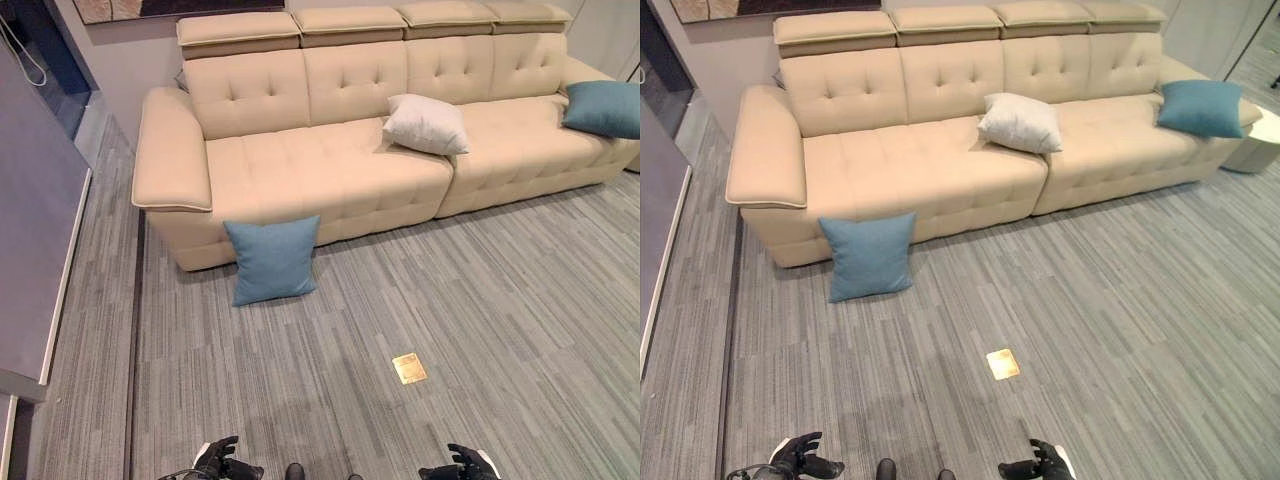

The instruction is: Pick up all the scattered cushions and arrange them neatly on the sofa.

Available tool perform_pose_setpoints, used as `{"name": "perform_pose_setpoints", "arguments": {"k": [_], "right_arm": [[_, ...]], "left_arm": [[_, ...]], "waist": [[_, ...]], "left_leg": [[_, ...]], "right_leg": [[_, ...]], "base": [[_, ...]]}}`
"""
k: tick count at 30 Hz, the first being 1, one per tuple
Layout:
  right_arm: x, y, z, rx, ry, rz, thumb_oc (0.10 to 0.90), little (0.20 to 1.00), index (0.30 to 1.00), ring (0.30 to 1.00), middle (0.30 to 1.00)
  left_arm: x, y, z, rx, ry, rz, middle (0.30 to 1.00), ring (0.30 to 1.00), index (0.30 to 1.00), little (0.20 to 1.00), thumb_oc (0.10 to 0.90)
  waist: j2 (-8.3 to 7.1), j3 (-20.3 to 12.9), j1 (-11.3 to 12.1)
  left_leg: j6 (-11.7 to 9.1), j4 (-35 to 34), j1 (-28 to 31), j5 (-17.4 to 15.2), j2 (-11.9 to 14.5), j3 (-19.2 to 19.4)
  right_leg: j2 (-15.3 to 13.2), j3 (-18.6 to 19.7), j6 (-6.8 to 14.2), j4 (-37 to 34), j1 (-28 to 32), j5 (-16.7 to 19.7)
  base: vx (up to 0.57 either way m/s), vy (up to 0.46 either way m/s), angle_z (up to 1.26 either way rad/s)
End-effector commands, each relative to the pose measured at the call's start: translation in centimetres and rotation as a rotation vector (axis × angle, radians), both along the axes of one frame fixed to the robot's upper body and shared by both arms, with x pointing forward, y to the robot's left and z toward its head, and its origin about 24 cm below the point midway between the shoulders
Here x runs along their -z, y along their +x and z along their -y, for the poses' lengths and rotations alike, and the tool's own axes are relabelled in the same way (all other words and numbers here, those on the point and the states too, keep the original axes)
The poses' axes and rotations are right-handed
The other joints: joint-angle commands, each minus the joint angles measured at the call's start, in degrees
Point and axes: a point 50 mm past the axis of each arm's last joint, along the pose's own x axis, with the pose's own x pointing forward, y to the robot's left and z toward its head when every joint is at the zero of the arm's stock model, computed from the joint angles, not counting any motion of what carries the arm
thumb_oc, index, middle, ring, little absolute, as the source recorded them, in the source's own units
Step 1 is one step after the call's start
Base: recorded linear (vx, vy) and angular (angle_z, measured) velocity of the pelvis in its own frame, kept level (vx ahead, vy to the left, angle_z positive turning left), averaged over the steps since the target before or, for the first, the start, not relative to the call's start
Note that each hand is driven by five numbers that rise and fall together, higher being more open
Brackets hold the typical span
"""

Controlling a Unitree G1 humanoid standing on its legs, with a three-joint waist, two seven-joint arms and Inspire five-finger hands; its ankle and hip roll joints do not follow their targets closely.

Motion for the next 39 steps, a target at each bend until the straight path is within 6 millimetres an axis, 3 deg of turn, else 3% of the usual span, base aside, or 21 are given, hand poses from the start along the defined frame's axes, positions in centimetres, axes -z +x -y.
{"name": "perform_pose_setpoints", "arguments": {"k": [1,10,13,16,19,20,22,24,26,28,29,30,31,32,35,37,39], "right_arm": [[-0.6,1.0,1.0,0.038,-0.034,0.048,0.800,0.900,0.900,0.900,0.900],[-0.9,1.6,1.4,0.033,-0.049,0.067,0.800,0.900,0.900,0.900,0.900],[-0.9,1.8,1.1,0.003,-0.057,0.057,0.800,0.900,0.900,0.900,0.900],[-1.0,2.8,0.3,-0.031,-0.044,0.076,0.800,0.900,0.900,0.900,0.900],[-1.2,3.7,-0.3,-0.055,-0.032,0.104,0.800,0.900,0.900,0.900,0.900],[-1.2,3.7,-0.3,-0.056,-0.032,0.104,0.800,0.900,0.900,0.900,0.900],[-1.2,4.0,-0.7,-0.073,-0.030,0.112,0.800,0.900,0.900,0.900,0.900],[-1.1,3.6,-0.7,-0.084,-0.029,0.097,0.800,0.900,0.900,0.900,0.900],[-0.8,3.0,-0.6,-0.087,-0.033,0.071,0.800,0.900,0.900,0.900,0.900],[-0.7,2.3,-0.2,-0.085,-0.041,0.055,0.800,0.900,0.900,0.900,0.900],[-0.6,1.7,0.0,-0.066,-0.038,0.043,0.800,0.900,0.900,0.900,0.900],[-0.5,1.4,0.1,-0.055,-0.037,0.039,0.800,0.900,0.900,0.900,0.900],[-0.7,1.7,0.3,-0.039,-0.030,0.062,0.800,0.900,0.900,0.900,0.900],[-0.8,1.9,0.4,-0.036,-0.031,0.068,0.800,0.900,0.900,0.900,0.900],[-0.8,1.8,0.6,-0.018,-0.032,0.064,0.800,0.900,0.900,0.900,0.900],[-0.8,1.7,0.7,-0.011,-0.035,0.059,0.800,0.900,0.900,0.900,0.900],[-0.7,1.5,0.7,-0.007,-0.032,0.053,0.800,0.900,0.900,0.900,0.900]], "left_arm": [[-0.6,2.0,-0.2,0.002,0.032,0.042,0.900,0.900,0.900,0.900,0.800],[-0.8,2.9,0.4,0.015,0.020,0.070,0.900,0.900,0.900,0.900,0.800],[-0.5,2.1,0.0,-0.015,0.020,0.048,0.900,0.900,0.900,0.900,0.800],[-0.5,1.4,-0.7,-0.050,0.034,0.031,0.900,0.900,0.900,0.900,0.800],[-0.8,1.8,-1.3,-0.063,0.046,0.049,0.900,0.900,0.900,0.900,0.800],[-0.8,1.8,-1.3,-0.063,0.046,0.049,0.900,0.900,0.900,0.900,0.800],[-0.9,2.0,-1.4,-0.083,0.042,0.063,0.900,0.900,0.900,0.900,0.800],[-1.0,2.3,-1.4,-0.081,0.041,0.078,0.900,0.900,0.900,0.900,0.800],[-1.0,2.5,-1.3,-0.077,0.042,0.084,0.900,0.900,0.900,0.900,0.800],[-1.1,2.8,-1.0,-0.076,0.029,0.097,0.900,0.900,0.900,0.900,0.800],[-1.0,2.7,-0.7,-0.063,0.023,0.093,0.900,0.900,0.900,0.900,0.800],[-0.9,2.6,-0.6,-0.060,0.018,0.091,0.900,0.900,0.900,0.900,0.800],[-1.0,3.1,-0.3,-0.044,0.006,0.107,0.900,0.900,0.900,0.900,0.800],[-1.1,3.4,-0.1,-0.037,0.003,0.114,0.900,0.900,0.900,0.900,0.800],[-1.3,4.0,0.1,-0.027,-0.002,0.127,0.900,0.900,0.900,0.900,0.800],[-1.3,4.1,0.2,-0.020,-0.003,0.127,0.900,0.900,0.900,0.900,0.800],[-1.3,4.0,0.2,-0.003,0.001,0.115,0.900,0.900,0.900,0.900,0.800]], "waist": [[-1.13,1.8,0.5],[-2.25,3.5,0.9],[-2.81,3.1,1.6],[-2.88,3.3,2.3],[-1.98,5.3,1.8],[-2.00,5.3,1.8],[-1.39,5.9,1.6],[-1.49,5.5,0.7],[-2.32,5.7,-0.3],[-2.75,6.0,-0.7],[-2.75,5.0,-0.9],[-2.73,4.6,-0.9],[-3.15,5.2,-1.0],[-3.50,5.6,-0.9],[-4.27,6.2,-0.7],[-4.54,6.2,-0.6],[-5.05,5.7,-0.1]], "left_leg": [[-2.5,0.8,1.8,-7.6,2.0,-2.0],[-3.3,8.1,-4.3,-8.9,0.3,-1.7],[-2.1,8.2,-5.0,-9.7,-0.4,-1.8],[0.0,7.9,-4.4,-10.7,-1.4,-1.8],[1.6,8.5,-2.8,-11.2,-1.9,-3.0],[1.6,8.5,-2.8,-11.2,-1.9,-3.0],[2.0,8.1,-1.3,-11.5,-1.8,-3.6],[2.2,6.6,1.8,-12.0,-2.5,-5.5],[1.9,5.6,4.6,-12.7,-3.7,-8.1],[1.1,6.5,6.1,-13.8,-4.3,-9.8],[-0.4,7.1,6.7,-13.4,-3.6,-10.5],[-1.4,8.1,6.7,-13.3,-3.1,-10.2],[-4.3,16.1,3.0,-10.6,-2.2,-7.5],[-4.6,18.8,1.1,-10.0,-1.9,-5.8],[-4.3,24.1,-3.7,-10.2,-0.2,-0.4],[-3.9,23.6,-5.0,-10.9,0.3,1.0],[-2.9,17.9,-6.9,-12.1,0.4,2.5]], "right_leg": [[-3.5,2.8,4.1,2.7,-1.8,-5.2],[-4.4,0.1,3.6,2.5,-2.4,-5.1],[-5.0,0.4,4.5,2.5,-2.7,-4.7],[-6.9,1.7,6.4,10.1,-6.8,-4.0],[-7.2,3.0,7.3,21.2,-11.9,-1.5],[-7.3,3.0,7.3,21.3,-11.9,-1.5],[-6.5,2.9,6.8,23.9,-14.2,-1.5],[-2.7,3.9,5.8,20.8,-16.1,-3.3],[0.8,4.9,5.1,15.8,-17.9,-2.2],[1.0,3.4,4.5,13.4,-16.5,-2.3],[1.8,4.1,3.0,12.3,-14.7,-3.0],[1.7,3.4,2.7,11.0,-13.4,-2.9],[1.1,2.6,2.0,8.9,-10.1,-3.4],[0.7,2.3,1.6,8.6,-9.1,-3.6],[-0.3,1.7,0.6,8.1,-7.3,-4.5],[-0.7,1.5,0.7,7.8,-6.5,-4.9],[-0.9,1.3,1.2,6.9,-5.0,-5.8]], "base": [[0.03,-0.043,0.17],[0.00,0.002,0.31],[0.05,0.129,0.01],[0.09,0.245,-0.10],[0.06,0.165,-0.15],[0.09,0.123,0.00],[0.15,0.073,0.27],[0.30,0.004,0.37],[0.27,-0.062,0.50],[0.24,-0.155,0.73],[0.26,-0.238,0.82],[0.26,-0.291,1.15],[0.16,-0.213,1.17],[0.11,-0.186,0.89],[0.05,-0.058,0.27],[0.09,-0.016,0.12],[0.18,0.006,0.06]]}}
